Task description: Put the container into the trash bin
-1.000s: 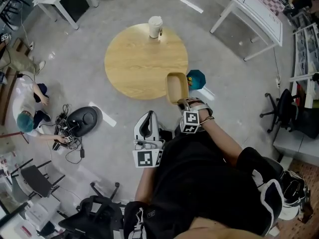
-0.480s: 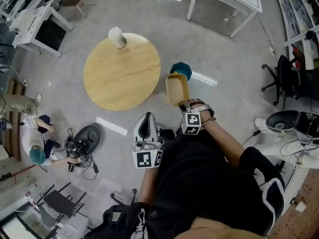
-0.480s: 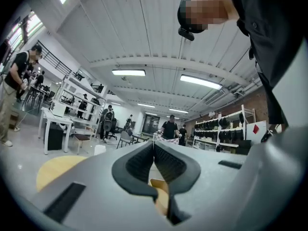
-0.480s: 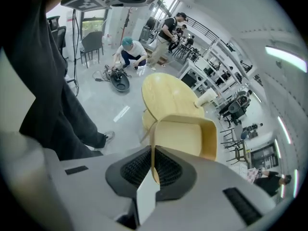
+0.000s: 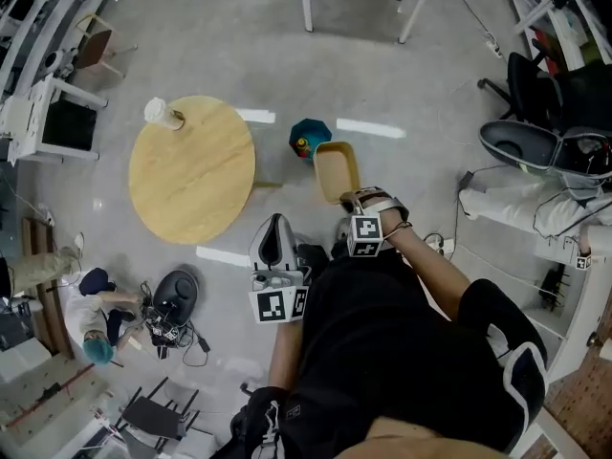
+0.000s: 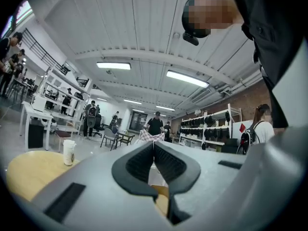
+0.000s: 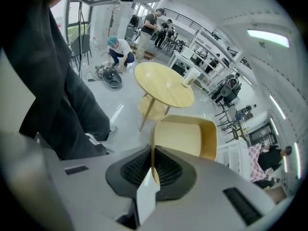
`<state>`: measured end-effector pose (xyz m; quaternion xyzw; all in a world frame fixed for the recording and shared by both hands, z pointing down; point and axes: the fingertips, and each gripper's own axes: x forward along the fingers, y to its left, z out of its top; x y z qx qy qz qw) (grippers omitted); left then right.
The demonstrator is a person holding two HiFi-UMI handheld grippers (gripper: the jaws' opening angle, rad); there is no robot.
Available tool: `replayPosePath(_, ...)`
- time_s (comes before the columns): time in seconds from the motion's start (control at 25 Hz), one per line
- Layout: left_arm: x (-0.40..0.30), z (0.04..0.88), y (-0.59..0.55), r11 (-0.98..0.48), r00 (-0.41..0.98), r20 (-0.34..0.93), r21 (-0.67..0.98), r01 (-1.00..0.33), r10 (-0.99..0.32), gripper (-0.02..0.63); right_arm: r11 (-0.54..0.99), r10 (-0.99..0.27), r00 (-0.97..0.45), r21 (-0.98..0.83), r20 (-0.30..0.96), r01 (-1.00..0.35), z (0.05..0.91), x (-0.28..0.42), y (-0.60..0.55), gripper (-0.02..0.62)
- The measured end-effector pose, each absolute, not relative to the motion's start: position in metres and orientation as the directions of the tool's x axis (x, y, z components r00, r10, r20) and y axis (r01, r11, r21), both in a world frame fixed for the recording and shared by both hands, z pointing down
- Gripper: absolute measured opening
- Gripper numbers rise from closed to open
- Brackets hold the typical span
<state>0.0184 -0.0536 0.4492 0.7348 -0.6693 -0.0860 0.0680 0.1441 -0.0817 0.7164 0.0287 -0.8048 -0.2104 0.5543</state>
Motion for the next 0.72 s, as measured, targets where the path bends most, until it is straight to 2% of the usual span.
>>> replayPosePath(0.4,0.055,0.458,-0.117,-0.219,0.223,-0.007,0.218,-0.951,-0.975,0.011,0.937,-0.3,-0.329,0.341,0.895,0.072,0.737,0.185,-0.119,0.041)
replayPosePath(0.72,0.023,0.467,-0.195,-0.269,0.276,-0.002,0.229,-0.935,-0.961,0.011,0.955,-0.266,-0.27,0.291,0.925,0.058,0.764,0.16,-0.172,0.041)
